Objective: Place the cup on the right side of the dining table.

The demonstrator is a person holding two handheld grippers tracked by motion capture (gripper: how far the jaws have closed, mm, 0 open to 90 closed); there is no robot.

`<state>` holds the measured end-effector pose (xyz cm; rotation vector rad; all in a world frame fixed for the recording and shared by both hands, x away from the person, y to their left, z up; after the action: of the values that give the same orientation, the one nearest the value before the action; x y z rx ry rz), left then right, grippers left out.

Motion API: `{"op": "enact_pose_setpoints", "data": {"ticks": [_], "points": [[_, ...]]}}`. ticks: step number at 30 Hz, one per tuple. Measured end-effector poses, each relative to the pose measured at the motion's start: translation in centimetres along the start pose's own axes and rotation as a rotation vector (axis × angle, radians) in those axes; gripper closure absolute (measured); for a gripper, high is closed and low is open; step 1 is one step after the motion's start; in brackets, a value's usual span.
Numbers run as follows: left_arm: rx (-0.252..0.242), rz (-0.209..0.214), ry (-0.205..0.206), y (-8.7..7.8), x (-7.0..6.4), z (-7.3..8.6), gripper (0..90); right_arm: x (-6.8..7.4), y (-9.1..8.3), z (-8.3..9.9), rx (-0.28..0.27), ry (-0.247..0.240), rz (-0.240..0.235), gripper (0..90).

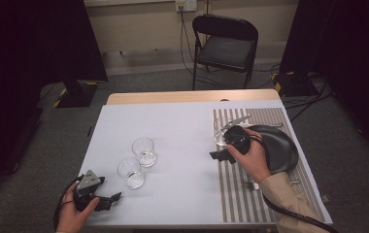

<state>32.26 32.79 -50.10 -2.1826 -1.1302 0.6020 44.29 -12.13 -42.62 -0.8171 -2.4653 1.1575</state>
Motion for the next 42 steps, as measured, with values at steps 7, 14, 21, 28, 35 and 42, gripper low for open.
{"op": "enact_pose_setpoints", "data": {"ticks": [7, 14, 21, 28, 35, 42], "points": [[0.0, 0.0, 0.0, 0.0, 0.0, 0.0, 8.6, 0.1, 0.1, 0.1, -0.002, 0.001, -0.01, 15.8], [0.0, 0.001, 0.0, 0.0, 0.0, 0.0, 8.6, 0.4, 0.3, 0.3, -0.002, -0.003, -0.021, 15.8], [0.0, 0.001, -0.001, 0.0, 0.0, 0.0, 8.5, 0.6, 0.4, 0.5, -0.002, 0.0, -0.022, 15.8], [0.0, 0.001, -0.001, 0.0, 0.0, 0.0, 8.6, 0.6, 0.4, 0.7, 0.0, 0.003, -0.029, 15.8], [0.0, 0.001, 0.0, 0.0, 0.0, 0.0, 8.5, 0.8, 0.5, 1.0, 0.003, 0.002, -0.039, 15.8], [0.0, 0.001, 0.0, 0.0, 0.0, 0.0, 8.6, 1.2, 0.6, 1.2, 0.001, -0.003, -0.045, 15.9]]}}
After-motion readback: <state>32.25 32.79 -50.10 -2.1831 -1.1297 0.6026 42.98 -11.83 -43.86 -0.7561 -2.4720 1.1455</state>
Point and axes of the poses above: each handheld gripper's, and its own axes: y roughly forward along the jaws, z roughly out of its underside, x roughly to its left, the point moved 3 cm from there along y, roughly forward along the jaws, and after that the axes turned 9 degrees about -y, right-handed, at the moved point
